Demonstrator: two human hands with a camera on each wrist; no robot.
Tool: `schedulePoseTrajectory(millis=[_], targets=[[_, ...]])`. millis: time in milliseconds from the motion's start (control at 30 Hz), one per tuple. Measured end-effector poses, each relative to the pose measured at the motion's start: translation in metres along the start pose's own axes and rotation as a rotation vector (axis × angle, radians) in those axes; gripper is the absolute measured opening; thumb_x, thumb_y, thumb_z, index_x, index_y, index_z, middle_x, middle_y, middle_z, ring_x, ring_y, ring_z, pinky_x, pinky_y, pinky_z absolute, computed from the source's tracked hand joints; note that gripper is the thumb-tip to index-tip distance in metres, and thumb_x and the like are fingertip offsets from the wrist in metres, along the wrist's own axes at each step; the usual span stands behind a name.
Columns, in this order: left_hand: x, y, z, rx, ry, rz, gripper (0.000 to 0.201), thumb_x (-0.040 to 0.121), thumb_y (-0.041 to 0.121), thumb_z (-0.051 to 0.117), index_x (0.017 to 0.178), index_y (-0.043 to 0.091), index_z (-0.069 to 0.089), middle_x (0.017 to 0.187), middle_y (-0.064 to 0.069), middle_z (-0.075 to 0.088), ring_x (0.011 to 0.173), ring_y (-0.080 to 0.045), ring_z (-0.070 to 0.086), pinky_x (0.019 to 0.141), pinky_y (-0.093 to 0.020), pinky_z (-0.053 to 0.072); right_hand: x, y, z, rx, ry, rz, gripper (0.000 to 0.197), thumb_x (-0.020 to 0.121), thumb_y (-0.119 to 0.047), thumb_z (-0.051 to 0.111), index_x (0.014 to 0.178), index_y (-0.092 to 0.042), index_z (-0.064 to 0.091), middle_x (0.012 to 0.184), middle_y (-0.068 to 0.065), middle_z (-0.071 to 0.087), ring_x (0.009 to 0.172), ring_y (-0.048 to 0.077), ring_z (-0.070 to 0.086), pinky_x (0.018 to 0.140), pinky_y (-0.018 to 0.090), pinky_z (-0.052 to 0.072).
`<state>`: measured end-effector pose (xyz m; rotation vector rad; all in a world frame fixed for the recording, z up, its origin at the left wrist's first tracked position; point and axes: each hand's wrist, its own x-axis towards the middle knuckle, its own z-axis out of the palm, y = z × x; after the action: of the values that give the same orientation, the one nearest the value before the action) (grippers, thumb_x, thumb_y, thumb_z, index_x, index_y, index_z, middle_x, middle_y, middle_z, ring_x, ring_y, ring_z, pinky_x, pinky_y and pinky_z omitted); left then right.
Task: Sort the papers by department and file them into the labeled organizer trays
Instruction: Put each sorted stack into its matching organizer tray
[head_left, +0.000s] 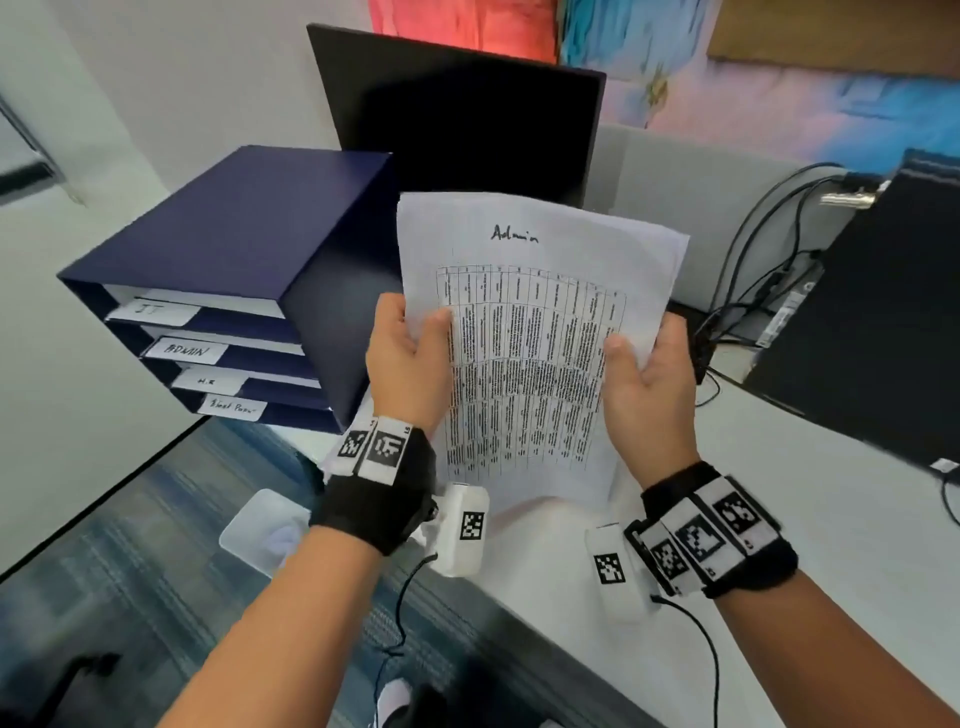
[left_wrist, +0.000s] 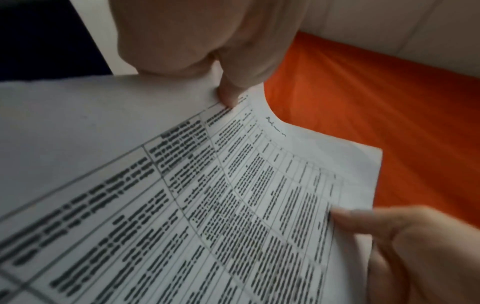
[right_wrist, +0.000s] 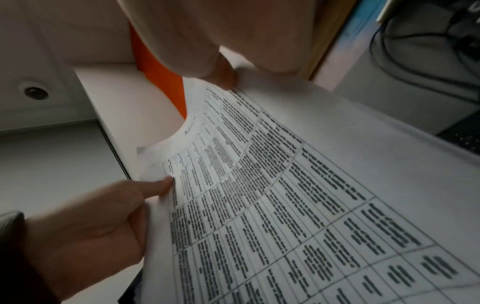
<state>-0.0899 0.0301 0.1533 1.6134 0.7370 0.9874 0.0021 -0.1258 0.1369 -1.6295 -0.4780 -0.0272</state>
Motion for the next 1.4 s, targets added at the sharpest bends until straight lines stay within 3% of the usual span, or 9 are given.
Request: schedulePoseTrajectory(millis=[67,167,300,600,767,967,1167,1267,1400], targets=[[0.011,-0.005,-0.023,-0.027,0.022,-0.04,0.01,0.09,0.018,0.057,0.087,0.025,0.05,0.088,0.009,0.067,0.083,-0.012,0.066,0.077,-0.035,0.056,-0.002,0.001,0.016,0.01,-0.09,0.027,0.014,0.096,-0.018,0.049,0.108,-0.026,0.047,0.098,-0.015,0.061,0.085,-0.004,0.06,0.071,0.015,0.047],[0.027,-0.017,-0.06,-0.064,0.047,-0.106,0.009,0.09,0.017,0.056,0.097,0.023,0.052,0.099,0.004,0.067,0.09,-0.012,0.067,0.078,-0.033,0.056,-0.006,0.011,0.044,-0.005,-0.227,0.111,0.014,0.095,-0.022,0.053,0.107,-0.029,0.053,0.103,-0.014,0.064,0.095,0.0,0.062,0.083,0.025,0.051],[0.04,-0.04,-0.109,-0.104,0.078,-0.197,0.013,0.091,0.016,0.056,0.102,0.023,0.054,0.106,0.0,0.069,0.094,-0.016,0.069,0.083,-0.039,0.056,-0.016,0.021,0.089,-0.019,-0.398,0.245,0.036,0.094,-0.032,0.054,0.128,-0.02,0.048,0.127,-0.007,0.058,0.118,0.011,0.055,0.105,0.039,0.042],[0.045,-0.12,-0.219,-0.017,0.281,-0.413,0.021,0.09,0.012,0.055,0.11,0.015,0.057,0.104,-0.004,0.071,0.091,-0.02,0.07,0.079,-0.035,0.057,-0.072,0.036,0.2,-0.147,-0.727,0.373,0.025,0.099,-0.024,0.043,0.124,-0.025,0.048,0.122,-0.008,0.059,0.114,0.012,0.056,0.104,0.04,0.044],[0.054,-0.155,-0.263,0.107,0.304,-0.534,0.014,0.089,0.016,0.056,0.102,0.015,0.055,0.097,-0.003,0.068,0.077,-0.015,0.066,0.066,-0.028,0.054,-0.095,0.038,0.243,-0.206,-0.82,0.463,0.032,0.101,-0.019,0.041,0.133,-0.019,0.043,0.119,-0.016,0.043,0.12,0.006,0.043,0.097,0.023,0.031],[0.066,-0.169,-0.295,0.089,0.289,-0.575,0.017,0.09,0.009,0.055,0.107,0.009,0.053,0.093,-0.005,0.066,0.074,-0.013,0.063,0.057,-0.023,0.049,-0.113,0.051,0.286,-0.174,-0.827,0.584,0.031,0.099,-0.017,0.043,0.129,-0.018,0.048,0.129,-0.004,0.057,0.115,0.014,0.054,0.104,0.035,0.042],[0.094,-0.173,-0.321,0.275,0.058,-0.591,0.027,0.09,0.025,0.059,0.113,0.017,0.048,0.109,-0.007,0.064,0.093,-0.024,0.063,0.087,-0.04,0.051,-0.112,0.052,0.309,-0.002,-0.653,0.693,0.03,0.097,-0.013,0.046,0.126,-0.021,0.053,0.124,-0.003,0.061,0.115,0.017,0.057,0.105,0.045,0.043],[0.104,-0.177,-0.331,0.358,-0.133,-0.654,0.034,0.085,0.038,0.063,0.112,0.021,0.05,0.105,-0.003,0.066,0.09,-0.023,0.065,0.083,-0.038,0.051,-0.1,0.046,0.316,0.099,-0.51,0.738,0.03,0.098,-0.01,0.047,0.127,-0.015,0.052,0.121,0.001,0.062,0.111,0.019,0.059,0.102,0.038,0.045],[0.117,-0.204,-0.355,0.393,-0.367,-0.732,0.064,0.058,0.061,0.073,0.11,0.028,0.059,0.108,0.001,0.071,0.099,-0.023,0.068,0.096,-0.049,0.048,-0.082,0.035,0.327,0.073,-0.445,0.76,0.048,0.098,-0.017,0.047,0.143,-0.011,0.033,0.146,0.002,0.04,0.133,0.022,0.04,0.113,0.042,0.031]])
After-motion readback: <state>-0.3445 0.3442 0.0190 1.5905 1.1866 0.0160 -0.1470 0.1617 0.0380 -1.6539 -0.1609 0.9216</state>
